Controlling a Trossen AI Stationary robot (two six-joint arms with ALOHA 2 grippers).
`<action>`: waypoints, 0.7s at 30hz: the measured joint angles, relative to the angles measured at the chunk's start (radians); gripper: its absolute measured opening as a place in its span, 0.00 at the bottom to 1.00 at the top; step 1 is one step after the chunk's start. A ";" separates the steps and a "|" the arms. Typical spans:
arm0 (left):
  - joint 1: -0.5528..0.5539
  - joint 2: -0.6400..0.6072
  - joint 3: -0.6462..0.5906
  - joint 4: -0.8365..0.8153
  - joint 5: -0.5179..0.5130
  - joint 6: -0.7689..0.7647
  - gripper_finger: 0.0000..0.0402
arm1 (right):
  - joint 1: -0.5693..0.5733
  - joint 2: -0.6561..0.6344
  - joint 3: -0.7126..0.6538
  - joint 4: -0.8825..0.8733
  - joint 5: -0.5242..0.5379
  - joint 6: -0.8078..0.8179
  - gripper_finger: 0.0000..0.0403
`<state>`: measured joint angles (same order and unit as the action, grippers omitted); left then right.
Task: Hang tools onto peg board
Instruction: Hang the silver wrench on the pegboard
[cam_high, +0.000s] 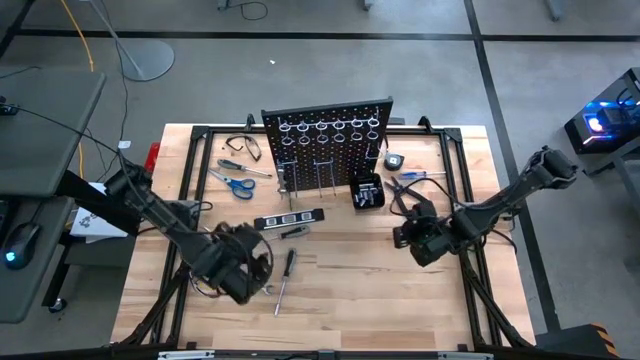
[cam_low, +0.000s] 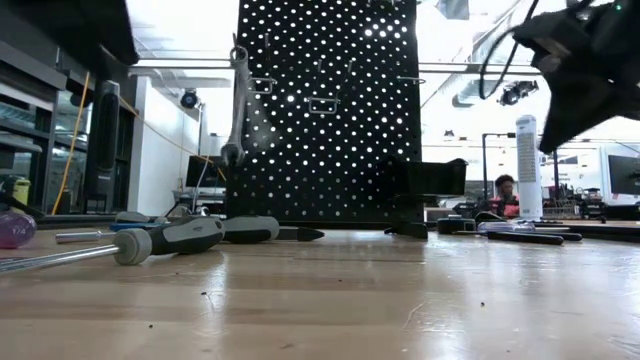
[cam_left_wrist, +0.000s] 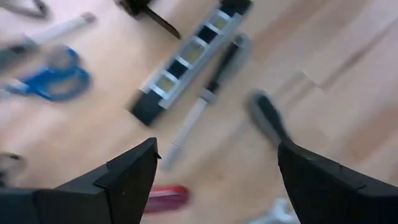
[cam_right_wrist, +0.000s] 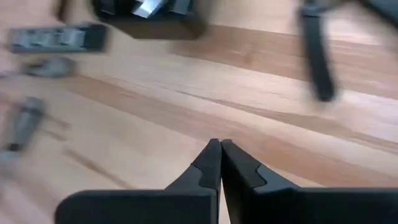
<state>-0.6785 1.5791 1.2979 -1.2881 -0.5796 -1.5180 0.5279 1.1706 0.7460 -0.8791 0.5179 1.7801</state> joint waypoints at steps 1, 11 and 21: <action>-0.013 0.000 -0.014 0.035 0.013 -0.028 0.77 | -0.006 -0.001 0.000 -0.020 -0.018 0.000 0.03; -0.132 -0.003 -0.079 0.188 0.082 -0.296 0.77 | -0.031 0.014 0.000 0.060 -0.091 -0.052 0.28; -0.123 -0.013 -0.149 0.188 0.407 0.030 0.77 | -0.031 0.014 0.000 0.138 -0.046 -0.135 0.35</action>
<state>-0.8018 1.5661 1.1487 -1.0999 -0.1722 -1.4879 0.4973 1.1851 0.7456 -0.7407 0.4715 1.6452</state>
